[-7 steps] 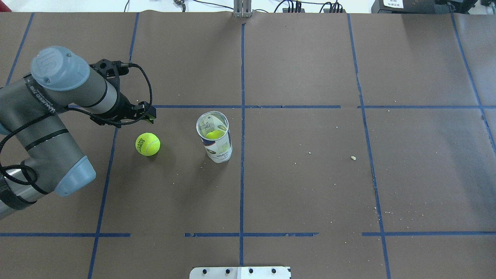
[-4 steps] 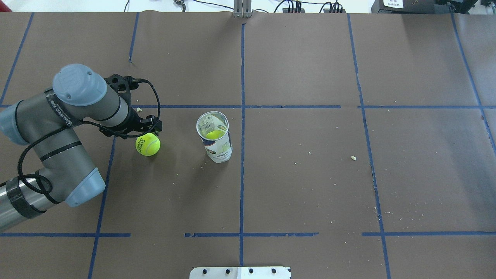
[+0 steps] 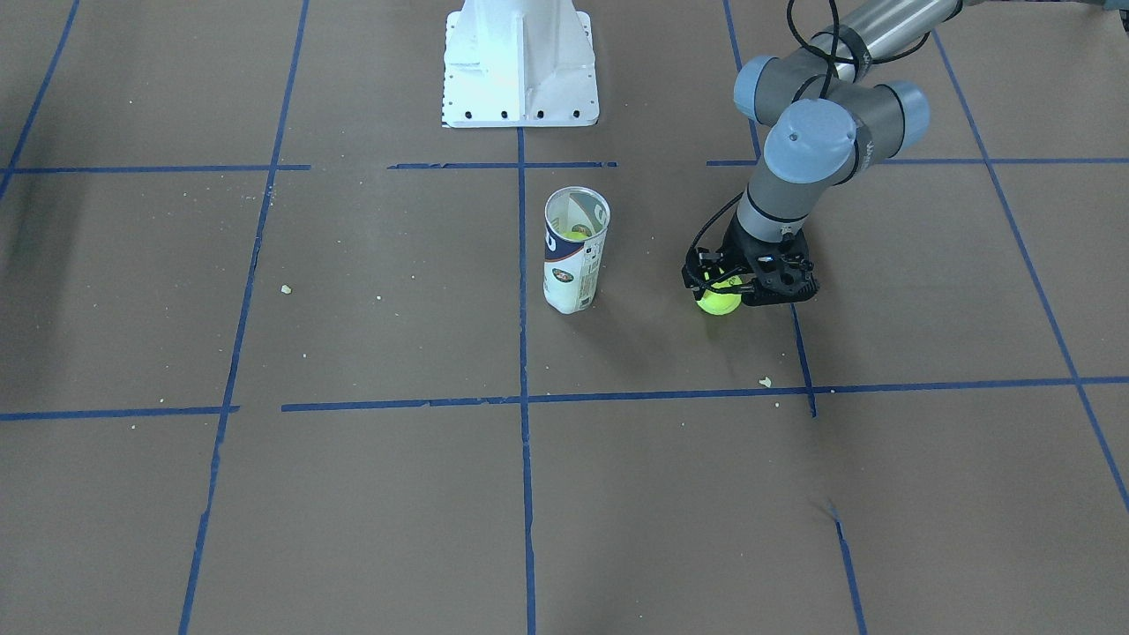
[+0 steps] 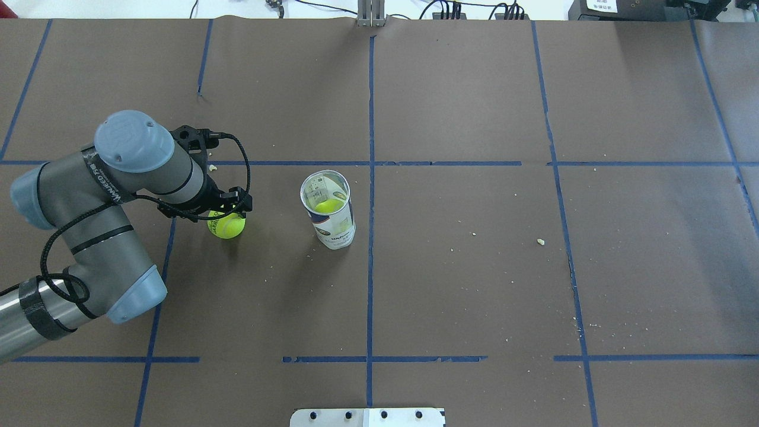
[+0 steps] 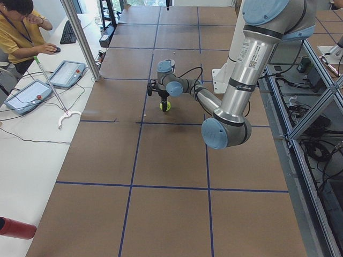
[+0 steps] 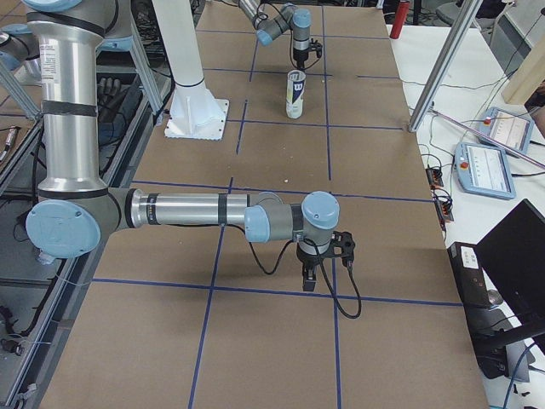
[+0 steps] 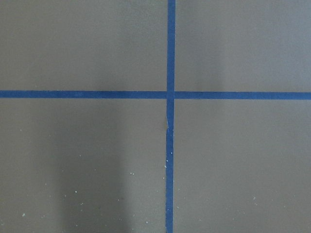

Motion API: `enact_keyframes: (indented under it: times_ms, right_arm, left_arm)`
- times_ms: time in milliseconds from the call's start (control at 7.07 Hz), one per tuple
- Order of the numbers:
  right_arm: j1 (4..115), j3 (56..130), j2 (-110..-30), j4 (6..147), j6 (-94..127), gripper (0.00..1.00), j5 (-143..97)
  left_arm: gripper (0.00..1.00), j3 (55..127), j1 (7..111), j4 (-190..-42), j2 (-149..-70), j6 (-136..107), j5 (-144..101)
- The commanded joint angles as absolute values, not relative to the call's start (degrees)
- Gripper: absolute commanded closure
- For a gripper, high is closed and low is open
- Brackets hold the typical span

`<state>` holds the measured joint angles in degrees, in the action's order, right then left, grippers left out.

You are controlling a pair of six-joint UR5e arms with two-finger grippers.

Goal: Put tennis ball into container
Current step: 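Close the left gripper around the tennis ball and lift it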

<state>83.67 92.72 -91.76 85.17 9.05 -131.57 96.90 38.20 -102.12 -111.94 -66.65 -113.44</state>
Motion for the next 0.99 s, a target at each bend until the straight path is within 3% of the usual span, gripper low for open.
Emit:
enact_keyframes:
  times_ms: [0, 142, 283, 566, 708, 849]
  right_arm:
    - [83.67, 92.72, -91.76, 85.17, 9.05, 0.0, -131.57]
    - [83.67, 92.72, -91.76, 85.17, 9.05, 0.0, -131.57]
    - [83.67, 92.72, -91.76, 85.17, 9.05, 0.0, -131.57]
    - [83.67, 92.72, -91.76, 85.17, 9.05, 0.0, -131.57]
    - [83.67, 92.72, -91.76, 85.17, 9.05, 0.0, -131.57]
    - [83.67, 92.72, -91.76, 85.17, 9.05, 0.0, -131.57]
  left_arm:
    - [0.0, 96.5, 37.53, -102.22, -112.41, -66.62, -113.47]
    - [0.01, 96.16, 37.44, -102.22, -112.41, -66.53, -113.47]
    - [0.25, 96.07, 37.35, -102.22, -112.59, -66.45, -113.47]
    - [0.86, 96.33, 37.44, -102.13, -112.68, -66.01, -113.38]
    - [1.0, 96.85, 37.88, -101.35, -112.68, -65.83, -113.47]
    - [1.0, 100.77, 39.88, -98.73, -112.68, -65.74, -113.47]
